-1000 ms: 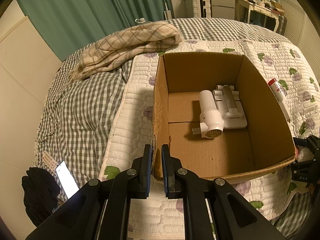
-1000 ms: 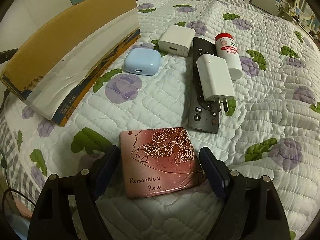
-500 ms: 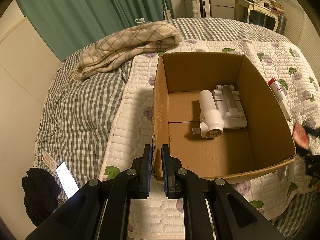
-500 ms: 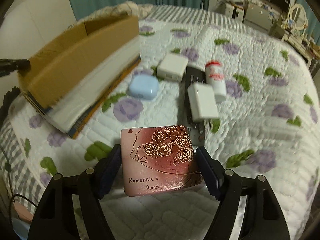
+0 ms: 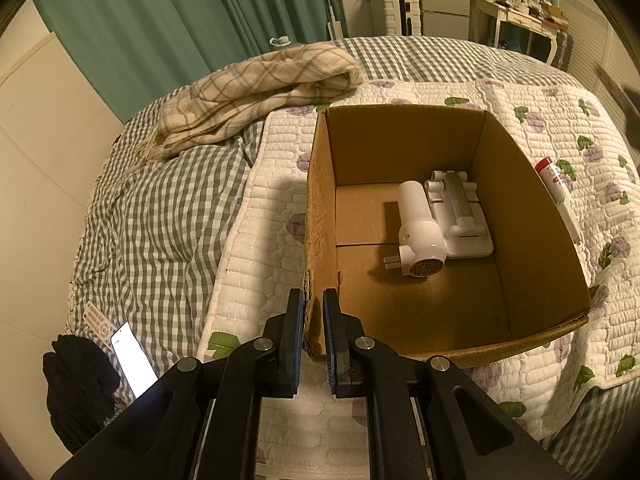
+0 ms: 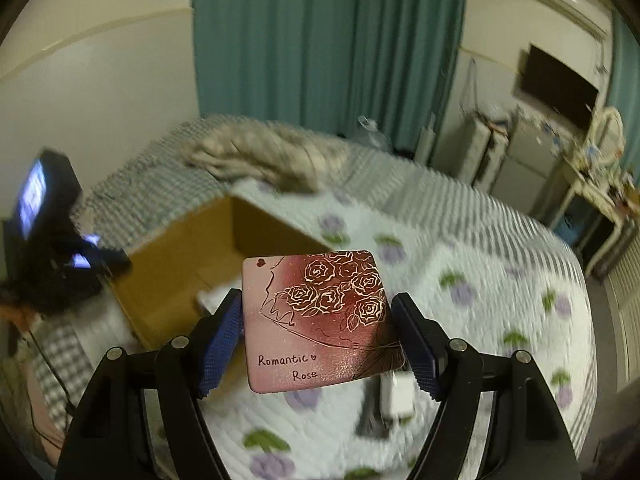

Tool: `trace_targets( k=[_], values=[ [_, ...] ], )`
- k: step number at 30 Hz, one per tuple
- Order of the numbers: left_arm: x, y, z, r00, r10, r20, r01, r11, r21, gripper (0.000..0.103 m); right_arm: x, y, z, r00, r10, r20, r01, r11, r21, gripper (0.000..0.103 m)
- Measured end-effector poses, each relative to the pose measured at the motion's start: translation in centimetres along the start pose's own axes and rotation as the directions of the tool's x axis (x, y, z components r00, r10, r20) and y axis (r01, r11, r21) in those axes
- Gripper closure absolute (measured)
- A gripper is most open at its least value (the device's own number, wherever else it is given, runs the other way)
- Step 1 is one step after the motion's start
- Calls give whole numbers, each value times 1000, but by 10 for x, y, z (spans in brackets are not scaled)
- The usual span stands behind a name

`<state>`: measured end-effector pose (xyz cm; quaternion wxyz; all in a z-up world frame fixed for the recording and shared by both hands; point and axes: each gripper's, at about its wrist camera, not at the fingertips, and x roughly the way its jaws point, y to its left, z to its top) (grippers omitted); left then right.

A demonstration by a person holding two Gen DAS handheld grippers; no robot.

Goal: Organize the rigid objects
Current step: 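Carry the pink card with the right tool and drop it into the box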

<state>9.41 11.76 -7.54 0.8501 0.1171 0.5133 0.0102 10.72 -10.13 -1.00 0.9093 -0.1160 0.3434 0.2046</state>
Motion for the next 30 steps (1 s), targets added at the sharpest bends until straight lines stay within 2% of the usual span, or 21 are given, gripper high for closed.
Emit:
trace_targets(
  k=[5, 11, 18, 24, 26, 27, 29, 30],
  values=[
    [1, 0, 0, 1000, -4, -2, 4, 1000, -2, 93, 32, 32, 18, 996, 81, -28, -82, 996, -41, 29],
    [1, 1, 0, 1000, -10, -3, 10, 1000, -4, 93, 70, 65, -3, 980, 157, -123, -167, 984, -70, 29],
    [3, 0, 0, 1000, -17, -3, 17, 1000, -6, 93, 94, 74, -24, 962, 178, -206, -200, 976, -90, 29],
    [4, 0, 0, 1000, -21, -4, 20, 1000, -6, 93, 94, 71, -32, 954, 214, -209, -227, 973, -40, 27],
    [4, 0, 1, 1000, -21, -4, 21, 1000, -7, 93, 90, 70, -32, 958, 213, -191, -224, 974, -35, 27],
    [4, 0, 0, 1000, -21, -5, 21, 1000, -8, 93, 86, 68, -31, 961, 210, -180, -219, 975, -35, 25],
    [5, -1, 1, 999, -31, -11, 31, 999, -10, 93, 78, 64, -28, 966, 209, -152, -215, 976, -26, 12],
    [5, -2, 1, 1000, -17, -8, 16, 1000, -7, 93, 73, 61, -26, 969, 210, -133, -214, 977, -17, 12]
  ],
)
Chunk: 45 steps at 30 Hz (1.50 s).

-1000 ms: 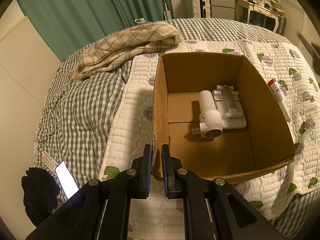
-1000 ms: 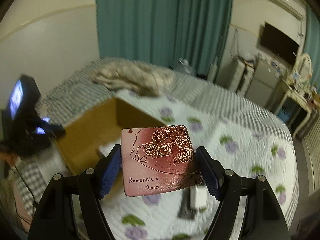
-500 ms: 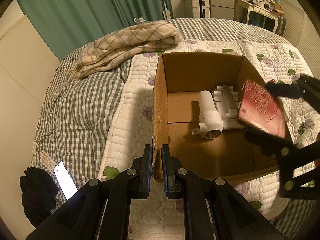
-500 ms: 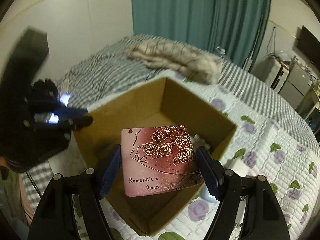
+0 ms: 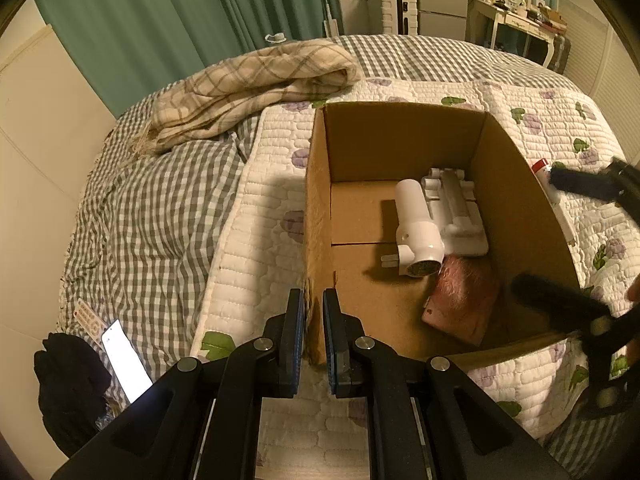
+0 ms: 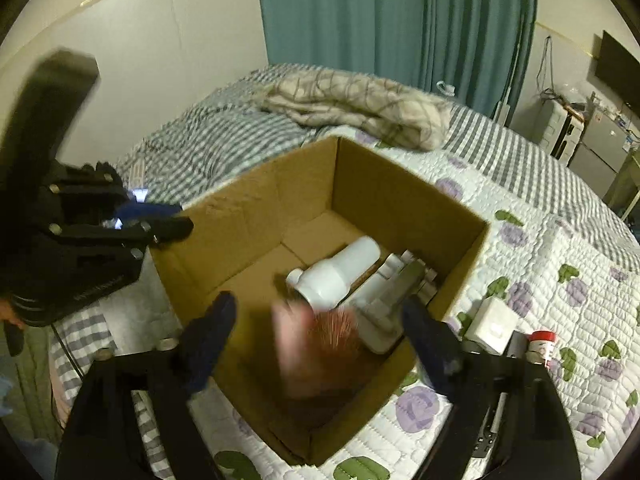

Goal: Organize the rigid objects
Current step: 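Carry the pink card with the right tool and drop it into the box, then move the right tool back and grasp the white charger block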

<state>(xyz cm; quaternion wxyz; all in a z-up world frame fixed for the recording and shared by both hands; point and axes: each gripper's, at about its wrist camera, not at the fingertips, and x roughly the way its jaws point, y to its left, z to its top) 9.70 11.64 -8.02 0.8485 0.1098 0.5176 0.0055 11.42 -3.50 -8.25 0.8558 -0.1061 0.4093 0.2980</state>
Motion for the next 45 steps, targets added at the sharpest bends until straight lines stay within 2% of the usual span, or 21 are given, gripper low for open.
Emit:
trace_targets(
  k=[4, 6, 11, 15, 21, 27, 32, 36, 38, 42, 45],
  values=[
    [1, -1, 0, 1000, 1, -4, -1, 1000, 4, 93, -26, -12, 5, 998, -20, 56, 18, 999, 33, 12],
    [1, -2, -1, 1000, 2, -4, -2, 1000, 4, 93, -43, -21, 6, 995, -56, 88, 52, 998, 45, 12],
    [1, -1, -1, 1000, 1, -3, -1, 1000, 4, 93, -84, -62, 1, 970, -202, 136, 190, 977, 99, 12],
    [0, -2, -1, 1000, 3, -4, -3, 1000, 7, 93, -106, -106, -12, 939, -326, 114, 302, 935, 185, 12],
    [-2, -1, -2, 1000, 20, -5, -20, 1000, 11, 93, -101, -158, -54, 903, -429, 18, 408, 871, 274, 12],
    [-3, -2, -1, 999, 35, -11, -35, 999, 17, 93, -53, -177, -100, 927, -360, -103, 374, 875, 307, 12],
    [-2, -3, 1, 999, 40, -15, -40, 999, 17, 93, -11, -179, -121, 932, -331, -150, 362, 882, 301, 12],
    [-2, -2, 1, 999, 38, -15, -37, 999, 16, 93, 9, -183, -130, 949, -268, -166, 310, 887, 341, 12],
    [-2, -2, 0, 999, 39, -15, -39, 999, 18, 93, 18, -186, -133, 950, -254, -182, 304, 884, 355, 12],
    [-2, -3, 1, 999, 39, -15, -39, 999, 18, 93, 22, -194, -136, 960, -216, -177, 271, 874, 404, 23],
    [-1, -3, 0, 999, 38, -15, -38, 999, 19, 93, 22, -196, -138, 967, -193, -164, 246, 872, 423, 37]
  ],
)
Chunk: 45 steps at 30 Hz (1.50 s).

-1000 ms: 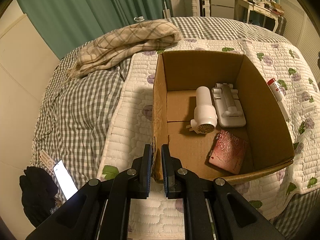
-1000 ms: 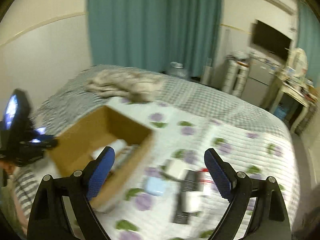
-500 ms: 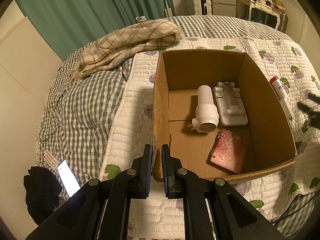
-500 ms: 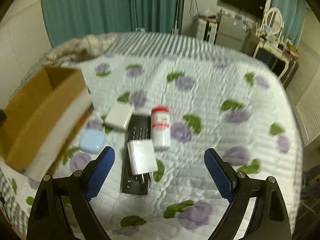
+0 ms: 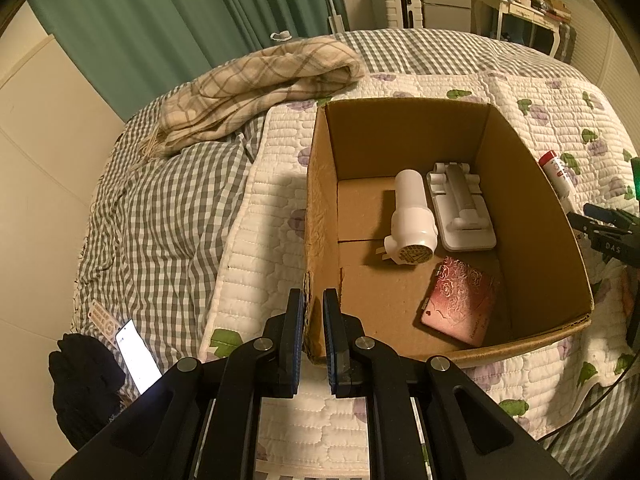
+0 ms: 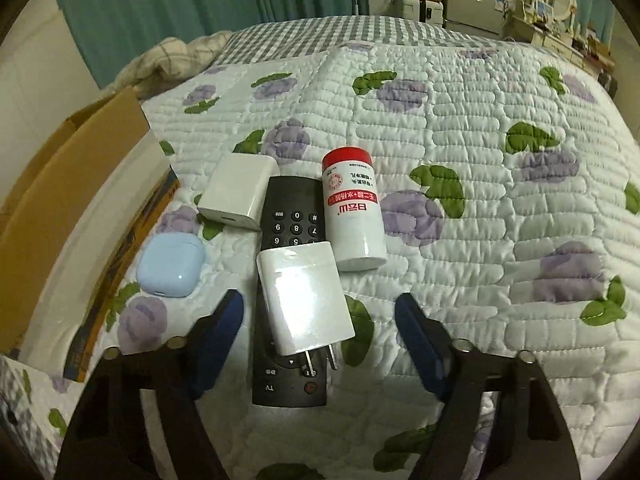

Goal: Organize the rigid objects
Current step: 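Move the right tool back and grasp the white charger block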

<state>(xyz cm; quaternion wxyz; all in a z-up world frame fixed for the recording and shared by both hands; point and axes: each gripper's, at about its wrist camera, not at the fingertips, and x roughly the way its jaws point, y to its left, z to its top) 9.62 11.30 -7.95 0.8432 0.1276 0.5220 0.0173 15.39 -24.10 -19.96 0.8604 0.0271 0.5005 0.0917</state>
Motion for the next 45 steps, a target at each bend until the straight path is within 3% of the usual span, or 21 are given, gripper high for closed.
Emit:
trace_targets(
  k=[2, 4, 11, 18, 19, 20, 21, 22, 23, 27, 30, 33, 34, 35, 37, 41, 45],
  values=[
    [0, 0, 0, 1000, 1, 0, -1, 1000, 4, 93, 0, 1, 0, 1000, 10, -4, -10, 1000, -3, 52],
    [0, 1, 0, 1000, -3, 0, 3, 1000, 3, 93, 2, 4, 0, 1000, 22, -10, -22, 1000, -13, 57],
    [0, 0, 0, 1000, -4, 0, 4, 1000, 0, 93, -2, 6, -1, 1000, 6, 10, -6, 1000, -22, 59],
    [0, 0, 0, 1000, -3, -1, 3, 1000, 2, 93, -31, 14, -2, 994, -26, 104, 32, 998, -58, 61],
    [0, 0, 0, 1000, -2, -1, 2, 1000, 2, 93, -36, 15, 0, 993, -25, 116, 33, 998, -61, 65],
    [0, 0, 0, 1000, -2, -1, 2, 1000, 3, 93, -44, 16, 2, 991, -22, 135, 31, 997, -67, 81],
    [0, 0, 0, 1000, -2, 0, 2, 1000, 3, 93, -49, 18, 5, 989, -36, 143, 46, 996, -70, 82],
    [0, 0, 0, 1000, 0, 1, 0, 1000, 5, 93, -52, 19, 8, 988, -49, 144, 61, 995, -75, 96],
    [0, -1, 0, 1000, -1, 1, 1, 1000, 3, 93, -54, 21, 11, 989, -63, 134, 74, 994, -76, 103],
    [0, -1, -1, 1000, -8, 4, 8, 1000, -5, 93, -50, 29, 16, 991, -80, 106, 94, 988, -126, 103],
    [0, -1, -1, 1000, -10, 5, 10, 1000, -1, 93, -42, 23, 13, 996, -54, 76, 61, 993, -103, 103],
    [0, -2, -1, 1000, -9, 4, 9, 1000, 1, 93, -38, 17, 7, 995, -81, 64, 86, 993, -83, 101],
    [-1, -2, -1, 1000, -8, 4, 8, 1000, 2, 93, -36, 12, 6, 995, -90, 44, 93, 993, -67, 88],
    [-1, -2, -1, 1000, -9, 4, 9, 1000, 2, 93, -36, 9, 5, 995, -94, 36, 95, 994, -54, 59],
    [-1, -2, 0, 1000, -9, 4, 9, 1000, 1, 93, -39, 1, 1, 993, -111, 48, 112, 994, -15, 40],
    [-1, -2, -1, 1000, -9, 4, 9, 1000, 2, 93, -34, -10, -9, 991, -134, -22, 134, 991, -12, 40],
    [-1, -2, 0, 1000, -8, 3, 8, 1000, 2, 93, -21, -23, -16, 988, -105, -112, 106, 994, -3, 40]
  ],
)
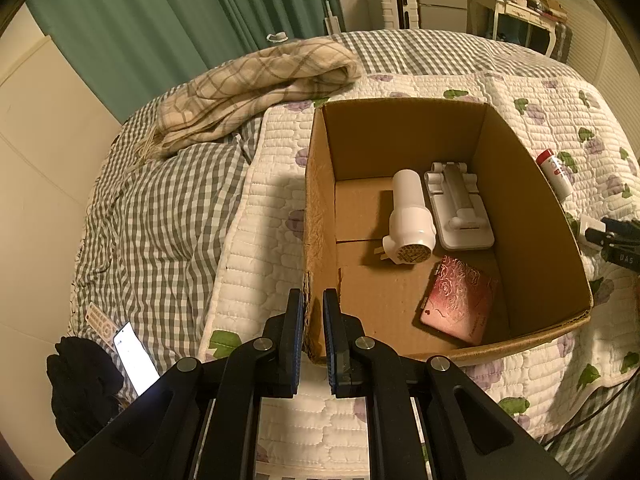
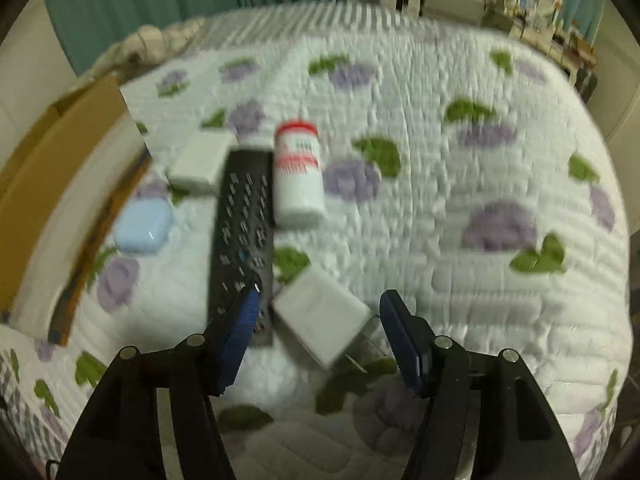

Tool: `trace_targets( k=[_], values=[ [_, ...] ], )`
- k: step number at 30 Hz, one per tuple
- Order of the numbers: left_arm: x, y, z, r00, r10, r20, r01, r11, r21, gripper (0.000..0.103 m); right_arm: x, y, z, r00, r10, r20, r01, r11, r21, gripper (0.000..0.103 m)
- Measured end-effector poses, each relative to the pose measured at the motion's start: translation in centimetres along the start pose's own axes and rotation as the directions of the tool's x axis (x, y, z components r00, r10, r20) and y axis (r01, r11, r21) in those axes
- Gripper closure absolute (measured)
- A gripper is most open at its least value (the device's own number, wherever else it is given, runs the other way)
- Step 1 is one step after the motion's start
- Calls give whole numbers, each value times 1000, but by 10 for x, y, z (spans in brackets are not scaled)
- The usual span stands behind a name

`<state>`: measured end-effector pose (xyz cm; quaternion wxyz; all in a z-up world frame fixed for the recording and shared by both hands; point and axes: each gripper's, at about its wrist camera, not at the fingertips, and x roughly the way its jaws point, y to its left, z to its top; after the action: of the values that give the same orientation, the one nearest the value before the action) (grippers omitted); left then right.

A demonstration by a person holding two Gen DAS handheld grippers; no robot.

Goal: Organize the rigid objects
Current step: 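Move the right tool back and grasp the white charger block, then carry the white charger with the right tool and release it into the box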

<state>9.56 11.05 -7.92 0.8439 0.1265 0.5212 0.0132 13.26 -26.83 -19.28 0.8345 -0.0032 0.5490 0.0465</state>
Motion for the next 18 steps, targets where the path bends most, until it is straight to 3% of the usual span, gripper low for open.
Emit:
trace_targets(
  k=[7, 11, 14, 18],
  values=[
    [0, 0, 0, 1000, -2, 0, 2, 1000, -3, 93, 20, 20, 1, 991, -83, -102, 61, 978, -200, 38],
    [0, -1, 0, 1000, -3, 0, 3, 1000, -4, 93, 25, 25, 3, 987, -127, -101, 97, 962, -255, 49],
    [0, -1, 0, 1000, -2, -1, 2, 1000, -2, 93, 20, 30, 0, 987, -148, -67, 124, 953, -277, 50],
    [0, -1, 1, 1000, 1, -2, -1, 1000, 2, 93, -16, 35, -1, 985, -149, 87, 166, 950, -263, 55]
  ],
)
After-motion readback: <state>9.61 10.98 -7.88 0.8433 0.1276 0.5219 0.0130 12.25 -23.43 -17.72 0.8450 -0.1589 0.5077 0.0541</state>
